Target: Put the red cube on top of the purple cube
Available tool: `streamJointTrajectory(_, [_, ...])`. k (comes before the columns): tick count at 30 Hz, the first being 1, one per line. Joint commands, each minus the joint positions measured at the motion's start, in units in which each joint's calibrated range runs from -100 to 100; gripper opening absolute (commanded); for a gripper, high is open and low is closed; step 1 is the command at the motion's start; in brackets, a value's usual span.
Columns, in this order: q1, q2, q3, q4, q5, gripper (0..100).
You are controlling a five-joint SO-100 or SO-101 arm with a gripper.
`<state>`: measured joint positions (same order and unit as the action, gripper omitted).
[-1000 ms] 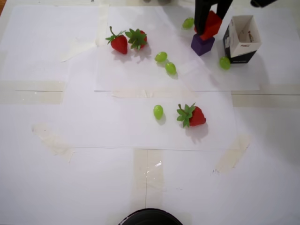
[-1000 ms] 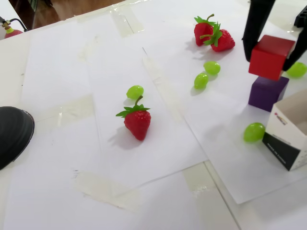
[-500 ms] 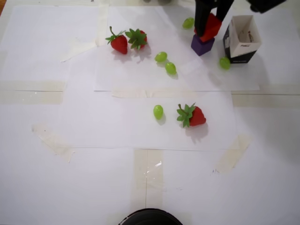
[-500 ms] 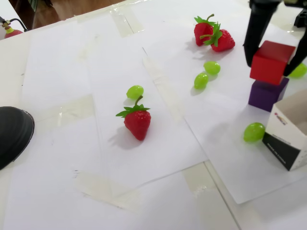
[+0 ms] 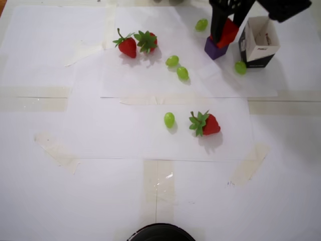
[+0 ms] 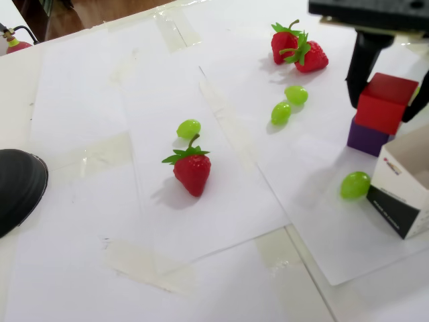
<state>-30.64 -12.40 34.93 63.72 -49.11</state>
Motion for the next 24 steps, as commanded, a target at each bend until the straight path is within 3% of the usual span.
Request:
streamJointTrajectory(1, [-0.2,-0.2,0.4,-0.6,-0.4,6])
streamJointTrajectory(19, [0.3,-1.4,2.8,-0.2,-0.3,8])
streamJointTrajectory(24, [0.0,-1.7,3.0,0.4,-0.5,14])
